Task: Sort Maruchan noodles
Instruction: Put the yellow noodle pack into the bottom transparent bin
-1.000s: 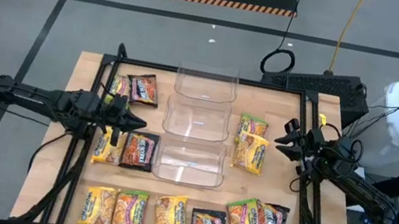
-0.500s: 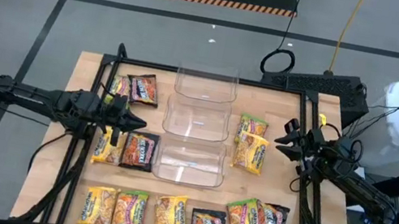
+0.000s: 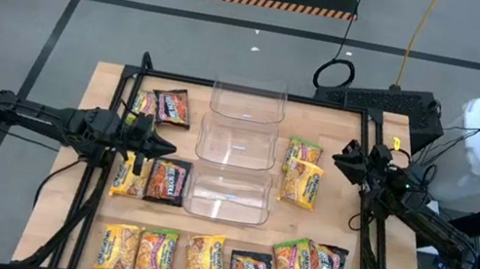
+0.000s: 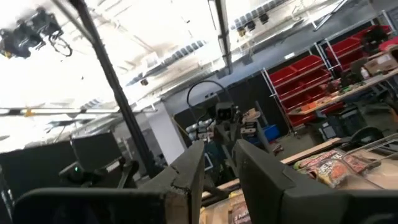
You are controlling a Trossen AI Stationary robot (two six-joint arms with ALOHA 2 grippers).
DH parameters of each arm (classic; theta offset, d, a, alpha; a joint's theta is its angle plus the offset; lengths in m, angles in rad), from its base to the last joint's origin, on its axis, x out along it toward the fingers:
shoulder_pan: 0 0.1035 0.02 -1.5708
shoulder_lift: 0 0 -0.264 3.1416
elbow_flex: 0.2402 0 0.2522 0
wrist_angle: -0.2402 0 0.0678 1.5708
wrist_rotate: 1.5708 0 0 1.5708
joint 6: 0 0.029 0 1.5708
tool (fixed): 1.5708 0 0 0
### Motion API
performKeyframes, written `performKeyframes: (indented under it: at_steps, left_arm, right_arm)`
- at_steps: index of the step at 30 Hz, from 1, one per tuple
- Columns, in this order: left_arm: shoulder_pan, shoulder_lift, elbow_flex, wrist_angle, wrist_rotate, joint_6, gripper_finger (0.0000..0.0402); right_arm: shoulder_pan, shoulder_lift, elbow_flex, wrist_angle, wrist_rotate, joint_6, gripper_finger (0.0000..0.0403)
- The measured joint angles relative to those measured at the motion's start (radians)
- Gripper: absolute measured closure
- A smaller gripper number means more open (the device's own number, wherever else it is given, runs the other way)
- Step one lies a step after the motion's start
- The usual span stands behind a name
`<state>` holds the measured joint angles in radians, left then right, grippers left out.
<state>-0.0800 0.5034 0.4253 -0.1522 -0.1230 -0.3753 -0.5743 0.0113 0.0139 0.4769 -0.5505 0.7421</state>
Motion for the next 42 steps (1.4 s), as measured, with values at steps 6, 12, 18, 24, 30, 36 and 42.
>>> performKeyframes:
  at_steps: [6,12,18,24,30,36,42]
  left_arm:
    - [0.0,0.0,0.0,0.0,0.0,0.016,0.0364]
    - [0.0,0.0,0.0,0.0,0.0,0.03,0.0364]
    - [0.0,0.0,0.0,-0.001,-0.006,0.034,0.0364]
    - [0.0,0.0,0.0,-0.001,-0.008,0.034,0.0364]
    - [0.0,0.0,0.0,0.0,-0.009,0.031,0.0364]
    - [0.0,0.0,0.0,0.0,-0.01,0.0,0.0364]
    - [0.0,0.0,0.0,0.0,-0.01,-0.006,0.0364]
  right_arm:
    - [0.0,0.0,0.004,0.032,-0.001,0.036,0.0316]
    - [0.0,0.003,0.071,-0.052,-0.006,-0.014,0.0316]
    - [0.0,0.044,0.229,-0.304,-0.031,-0.21,0.0316]
    - [0.0,0.18,0.385,-0.583,-0.029,-0.387,0.0316]
    - [0.0,0.355,0.492,-0.759,-0.03,-0.528,0.0316]
    - [0.0,0.514,0.512,-0.832,-0.027,-0.593,0.0316]
    - [0.0,0.637,0.513,-0.831,-0.025,-0.609,0.0316]
